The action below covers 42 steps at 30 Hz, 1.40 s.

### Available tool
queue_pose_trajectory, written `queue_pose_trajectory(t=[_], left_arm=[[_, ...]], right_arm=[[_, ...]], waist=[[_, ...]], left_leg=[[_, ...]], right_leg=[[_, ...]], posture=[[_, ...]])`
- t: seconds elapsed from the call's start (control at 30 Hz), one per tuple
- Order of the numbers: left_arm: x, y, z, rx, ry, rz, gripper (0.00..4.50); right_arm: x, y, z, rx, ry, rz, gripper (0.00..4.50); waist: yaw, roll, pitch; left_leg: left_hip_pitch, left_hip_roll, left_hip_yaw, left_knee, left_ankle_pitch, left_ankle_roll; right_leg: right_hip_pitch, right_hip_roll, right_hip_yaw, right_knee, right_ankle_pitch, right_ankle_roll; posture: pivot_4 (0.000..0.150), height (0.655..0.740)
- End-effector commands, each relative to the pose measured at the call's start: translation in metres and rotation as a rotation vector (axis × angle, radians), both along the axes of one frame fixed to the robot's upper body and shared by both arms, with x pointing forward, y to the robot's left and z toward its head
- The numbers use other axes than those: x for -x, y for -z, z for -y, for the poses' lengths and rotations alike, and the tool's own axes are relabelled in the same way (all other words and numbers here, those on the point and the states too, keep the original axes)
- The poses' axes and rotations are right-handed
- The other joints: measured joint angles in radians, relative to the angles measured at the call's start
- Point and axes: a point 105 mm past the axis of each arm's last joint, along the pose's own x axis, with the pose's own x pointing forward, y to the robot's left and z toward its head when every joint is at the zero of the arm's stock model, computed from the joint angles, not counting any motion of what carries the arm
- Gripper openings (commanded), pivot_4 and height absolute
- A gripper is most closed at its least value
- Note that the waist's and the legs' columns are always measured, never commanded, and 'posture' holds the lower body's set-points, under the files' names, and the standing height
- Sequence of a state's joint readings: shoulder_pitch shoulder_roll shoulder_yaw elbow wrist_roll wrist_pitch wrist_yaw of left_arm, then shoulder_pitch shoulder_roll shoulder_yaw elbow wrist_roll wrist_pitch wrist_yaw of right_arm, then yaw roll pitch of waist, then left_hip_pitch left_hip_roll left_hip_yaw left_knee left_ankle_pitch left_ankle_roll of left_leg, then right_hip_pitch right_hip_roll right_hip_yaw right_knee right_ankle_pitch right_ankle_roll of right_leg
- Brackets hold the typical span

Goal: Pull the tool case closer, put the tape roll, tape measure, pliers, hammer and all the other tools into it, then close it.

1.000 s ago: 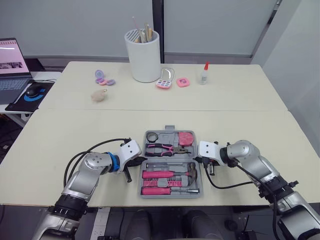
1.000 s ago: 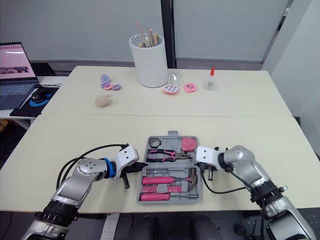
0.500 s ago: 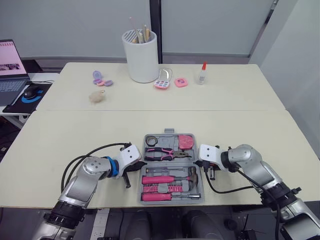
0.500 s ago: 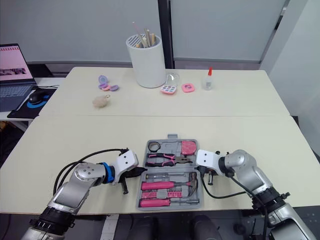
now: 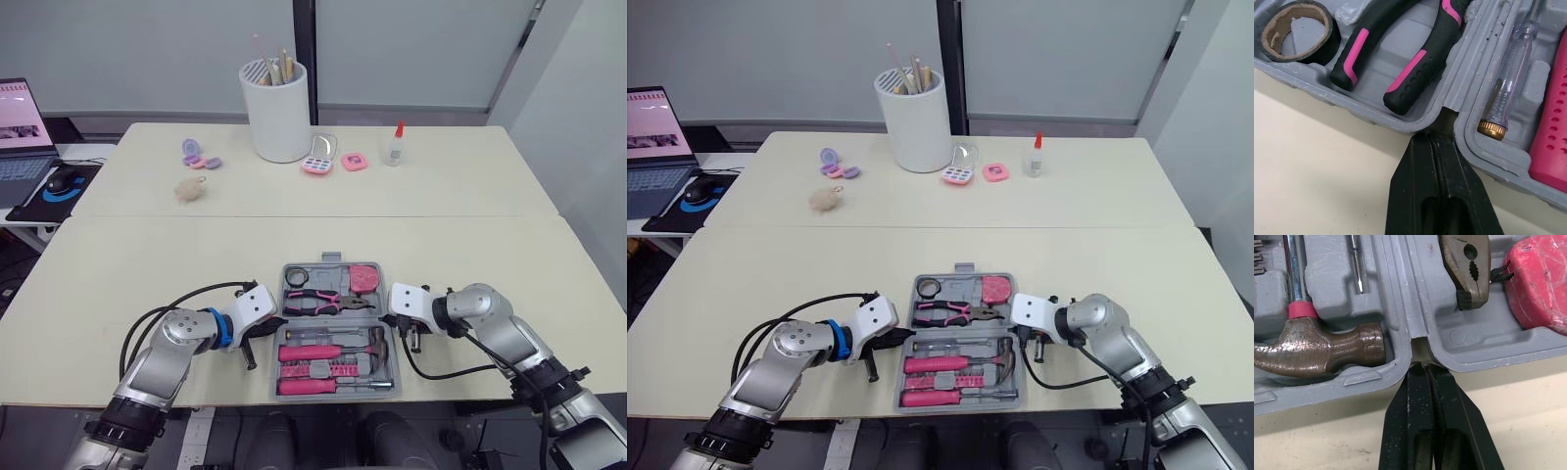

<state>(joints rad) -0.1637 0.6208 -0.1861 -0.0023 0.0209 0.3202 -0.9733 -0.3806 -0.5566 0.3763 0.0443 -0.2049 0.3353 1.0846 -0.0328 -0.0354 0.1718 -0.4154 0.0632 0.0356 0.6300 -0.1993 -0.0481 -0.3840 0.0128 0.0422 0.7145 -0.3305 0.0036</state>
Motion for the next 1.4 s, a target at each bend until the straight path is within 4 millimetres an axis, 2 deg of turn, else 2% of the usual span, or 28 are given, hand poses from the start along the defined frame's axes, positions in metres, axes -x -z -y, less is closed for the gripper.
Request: queue_pose_trajectory(t=[0.03, 0.2, 0.33, 0.43, 0.6, 0.7, 0.8, 0.83, 1.1, 1.4], left_arm=[[0.009, 0.009, -0.001, 0.007, 0.009, -0.051, 0.00], [0.004, -0.006, -0.018, -0.005, -0.040, 0.014, 0.00], [0.014, -0.029, -0.041, -0.012, -0.049, 0.096, 0.00], [0.029, -0.048, -0.042, 0.051, 0.008, 0.128, 0.00], [0.064, -0.064, -0.014, 0.232, 0.142, 0.058, 0.00], [0.083, -0.049, 0.006, 0.208, 0.260, -0.003, 0.00], [0.082, -0.038, 0.020, 0.208, 0.297, 0.003, 0.00], [0.080, -0.033, 0.026, 0.220, 0.302, 0.004, 0.00], [0.070, -0.001, 0.048, 0.184, 0.359, 0.006, 0.00], [0.074, 0.024, 0.051, 0.126, 0.374, -0.024, 0.00]], right_arm=[[-0.010, -0.024, 0.005, -0.063, 0.011, 0.060, 0.01], [-0.014, -0.035, 0.029, -0.149, 0.122, 0.064, 0.01], [-0.011, -0.048, 0.051, -0.364, 0.287, -0.111, 0.74], [-0.016, -0.063, 0.059, -0.531, 0.395, -0.257, 1.45], [-0.024, -0.074, 0.059, -0.672, 0.490, -0.433, 2.62], [-0.030, -0.073, 0.053, -0.744, 0.545, -0.514, 3.36], [-0.027, -0.069, 0.046, -0.751, 0.535, -0.571, 4.34], [-0.027, -0.068, 0.043, -0.759, 0.540, -0.590, 4.47], [-0.036, -0.063, 0.031, -0.793, 0.556, -0.625, 4.47], [-0.043, -0.050, 0.019, -0.806, 0.584, -0.683, 4.47]], waist=[[0.000, 0.000, 0.000], [-0.001, 0.000, 0.000], [-0.003, -0.001, 0.001], [-0.008, 0.000, 0.002], [-0.011, 0.000, 0.002], [-0.010, -0.001, 0.002], [-0.007, 0.000, 0.002], [-0.005, 0.000, 0.002], [-0.003, 0.000, 0.002], [-0.003, 0.000, 0.002]], left_leg=[[0.000, 0.000, 0.000, 0.000, 0.000, 0.000], [-0.001, 0.000, 0.000, 0.000, 0.000, 0.000], [-0.001, 0.001, 0.000, -0.001, 0.000, 0.000], [0.000, 0.005, -0.001, -0.001, 0.000, 0.000], [0.000, 0.003, 0.001, -0.001, 0.000, 0.000], [-0.001, 0.001, 0.000, -0.001, 0.000, 0.000], [-0.001, 0.001, 0.000, -0.002, 0.000, 0.000], [-0.002, 0.001, 0.000, -0.002, 0.000, 0.000], [-0.002, 0.001, 0.001, -0.001, 0.000, 0.000], [-0.002, 0.001, 0.001, -0.001, 0.000, 0.000]], right_leg=[[0.000, 0.000, 0.000, 0.000, 0.000, 0.000], [0.000, 0.000, 0.000, -0.001, 0.000, 0.000], [0.000, -0.001, 0.000, -0.001, 0.000, 0.000], [-0.001, -0.003, 0.000, 0.000, 0.000, 0.000], [0.000, -0.006, 0.001, -0.001, 0.000, 0.000], [0.000, -0.006, 0.001, -0.002, 0.000, 0.000], [-0.001, -0.005, 0.000, -0.002, 0.000, 0.000], [-0.001, -0.005, 0.000, -0.002, 0.000, 0.000], [-0.002, -0.001, 0.001, -0.002, 0.000, 0.000], [-0.001, 0.000, 0.002, -0.002, 0.000, 0.000]], posture=[[0.150, 0.7400], [0.150, 0.7400], [0.150, 0.7400], [0.150, 0.7400], [0.150, 0.7400], [0.150, 0.7400], [0.150, 0.7400], [0.150, 0.7400], [0.150, 0.7400], [0.150, 0.7400]])
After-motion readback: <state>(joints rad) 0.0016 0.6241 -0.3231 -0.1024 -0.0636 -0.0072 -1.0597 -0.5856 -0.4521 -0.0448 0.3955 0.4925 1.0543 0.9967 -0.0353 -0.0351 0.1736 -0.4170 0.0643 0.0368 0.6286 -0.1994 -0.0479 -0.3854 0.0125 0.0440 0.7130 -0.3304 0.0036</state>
